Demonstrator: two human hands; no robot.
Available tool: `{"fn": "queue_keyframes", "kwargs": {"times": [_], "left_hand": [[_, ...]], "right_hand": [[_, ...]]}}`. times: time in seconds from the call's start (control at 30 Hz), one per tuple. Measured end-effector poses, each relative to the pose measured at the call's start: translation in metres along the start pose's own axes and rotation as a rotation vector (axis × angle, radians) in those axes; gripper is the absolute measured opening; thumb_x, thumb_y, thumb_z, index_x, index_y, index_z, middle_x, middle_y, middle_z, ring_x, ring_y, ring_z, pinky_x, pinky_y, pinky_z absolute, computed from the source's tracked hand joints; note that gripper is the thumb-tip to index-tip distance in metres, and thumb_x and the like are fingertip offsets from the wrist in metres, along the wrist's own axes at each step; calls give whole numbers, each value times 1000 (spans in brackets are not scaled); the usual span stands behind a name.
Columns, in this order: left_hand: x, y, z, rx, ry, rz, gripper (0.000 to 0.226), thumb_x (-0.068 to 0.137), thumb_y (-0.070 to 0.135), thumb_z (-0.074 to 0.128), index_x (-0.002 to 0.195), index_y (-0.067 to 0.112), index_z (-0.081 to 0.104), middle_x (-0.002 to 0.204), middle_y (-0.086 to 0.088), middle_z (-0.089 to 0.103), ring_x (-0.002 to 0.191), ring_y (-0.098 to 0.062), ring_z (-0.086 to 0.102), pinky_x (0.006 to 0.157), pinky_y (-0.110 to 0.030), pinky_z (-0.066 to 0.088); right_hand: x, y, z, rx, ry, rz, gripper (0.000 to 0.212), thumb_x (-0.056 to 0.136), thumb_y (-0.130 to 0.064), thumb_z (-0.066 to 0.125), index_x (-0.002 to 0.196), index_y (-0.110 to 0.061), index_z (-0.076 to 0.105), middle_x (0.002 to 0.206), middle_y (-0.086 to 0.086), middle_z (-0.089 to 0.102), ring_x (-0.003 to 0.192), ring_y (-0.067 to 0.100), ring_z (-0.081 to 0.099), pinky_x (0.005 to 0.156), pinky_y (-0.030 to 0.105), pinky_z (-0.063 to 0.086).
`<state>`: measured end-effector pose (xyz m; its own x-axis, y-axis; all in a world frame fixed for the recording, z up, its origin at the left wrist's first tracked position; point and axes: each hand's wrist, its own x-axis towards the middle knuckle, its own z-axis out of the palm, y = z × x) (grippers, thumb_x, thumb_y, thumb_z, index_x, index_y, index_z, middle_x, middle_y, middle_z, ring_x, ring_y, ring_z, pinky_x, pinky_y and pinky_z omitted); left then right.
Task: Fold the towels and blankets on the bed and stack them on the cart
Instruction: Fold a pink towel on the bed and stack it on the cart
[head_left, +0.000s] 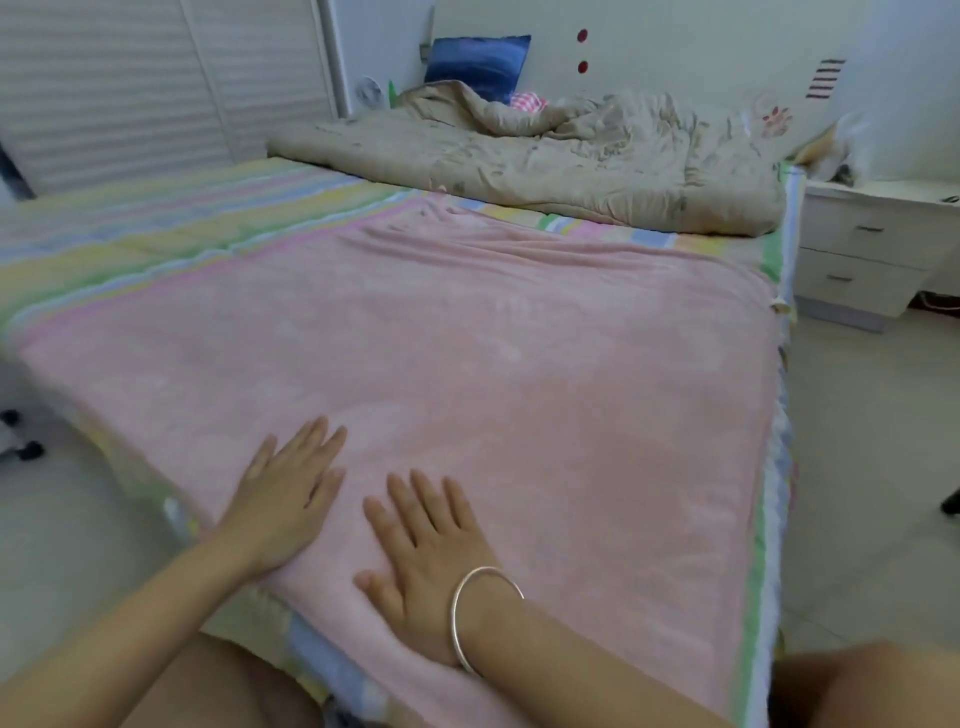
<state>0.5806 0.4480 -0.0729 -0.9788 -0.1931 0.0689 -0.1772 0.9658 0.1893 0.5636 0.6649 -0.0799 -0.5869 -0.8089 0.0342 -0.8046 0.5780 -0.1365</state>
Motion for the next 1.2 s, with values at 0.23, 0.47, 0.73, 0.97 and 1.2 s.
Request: {"fn": "queue_keyframes", "kwargs": {"times": [0.23,0.47,0.73,0.97,1.2], "left_hand": [[-12,-9,-10,-258,137,-40,62,93,48,20,148,26,39,158,7,25,144,-8,26,115,-25,18],[55,-45,-39,-300,391,-117,41,90,26,41,120,15,66,138,-1,56,124,-21,54,101,-30,38],[195,-111,-46,-194,207,-95,59,81,35,36,133,18,59,151,-4,42,134,-22,45,111,-28,30],[284,-155,-55,-150,188,34,64,85,40,24,139,21,51,155,0,36,141,-16,35,115,-27,22],[357,-212,-48,-49,63,135,52,101,38,18,150,25,32,161,4,20,148,-8,15,119,-28,10]], "right_hand": [[15,-12,-16,332,9,-146,81,84,-70,5,149,-29,32,160,-1,17,149,23,6,120,43,-1],[145,117,-47,102,14,553,61,98,-56,16,153,-30,15,162,0,-1,148,25,-9,119,45,-5],[275,107,-26,117,-61,665,72,95,-60,19,154,-24,0,160,11,-10,146,32,-15,114,58,-8],[383,69,-11,45,-9,555,69,96,-57,12,154,-24,-4,160,10,-15,145,33,-20,110,63,-14],[466,39,-2,-10,-35,494,64,97,-54,7,154,-25,-4,161,8,-9,147,30,-15,112,59,-12]]}}
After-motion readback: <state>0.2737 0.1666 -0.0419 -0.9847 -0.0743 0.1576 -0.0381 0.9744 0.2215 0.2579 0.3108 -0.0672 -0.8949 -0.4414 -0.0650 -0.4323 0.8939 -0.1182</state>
